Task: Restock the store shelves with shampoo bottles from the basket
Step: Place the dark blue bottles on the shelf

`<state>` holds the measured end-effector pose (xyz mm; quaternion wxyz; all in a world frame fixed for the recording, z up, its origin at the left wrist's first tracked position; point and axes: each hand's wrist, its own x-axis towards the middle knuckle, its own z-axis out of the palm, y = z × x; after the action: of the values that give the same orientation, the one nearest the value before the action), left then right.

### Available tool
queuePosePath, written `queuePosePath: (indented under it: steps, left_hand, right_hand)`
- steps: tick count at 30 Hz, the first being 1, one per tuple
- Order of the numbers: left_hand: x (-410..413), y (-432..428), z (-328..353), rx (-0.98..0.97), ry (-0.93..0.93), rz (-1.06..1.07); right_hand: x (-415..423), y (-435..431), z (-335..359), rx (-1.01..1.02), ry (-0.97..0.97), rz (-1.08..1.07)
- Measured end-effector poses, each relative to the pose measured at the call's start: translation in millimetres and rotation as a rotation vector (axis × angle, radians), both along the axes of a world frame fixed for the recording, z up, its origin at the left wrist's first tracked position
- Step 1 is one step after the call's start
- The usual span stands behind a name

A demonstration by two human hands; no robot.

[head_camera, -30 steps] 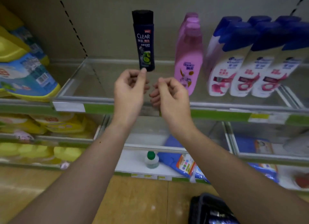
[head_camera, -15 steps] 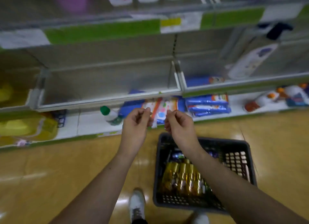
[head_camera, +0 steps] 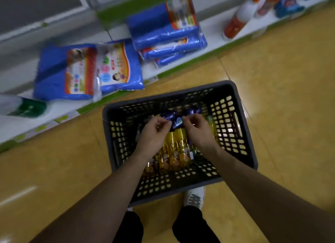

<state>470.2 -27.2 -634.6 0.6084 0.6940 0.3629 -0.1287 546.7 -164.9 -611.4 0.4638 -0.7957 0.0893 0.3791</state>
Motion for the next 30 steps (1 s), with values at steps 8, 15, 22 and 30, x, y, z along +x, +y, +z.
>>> queuePosePath:
  steps: [8,15,22,30]
  left_hand:
    - [13,-9,-109,0.202,0.184,-0.177]
    - [28,9,-175,0.469,0.263,-0.556]
    - [33,17,-199,0.63,0.261,-0.634]
    - [34,25,-196,0.577,0.274,-0.668]
  right_hand:
    - [7,-26,-110,-0.148,0.073,-0.012]
    - [19,-31,-192,-0.379,-0.008,0.019]
    - [23,-27,-228,-0.512,-0.014,0.152]
    - [18,-35,-238,-0.346,-0.001,0.099]
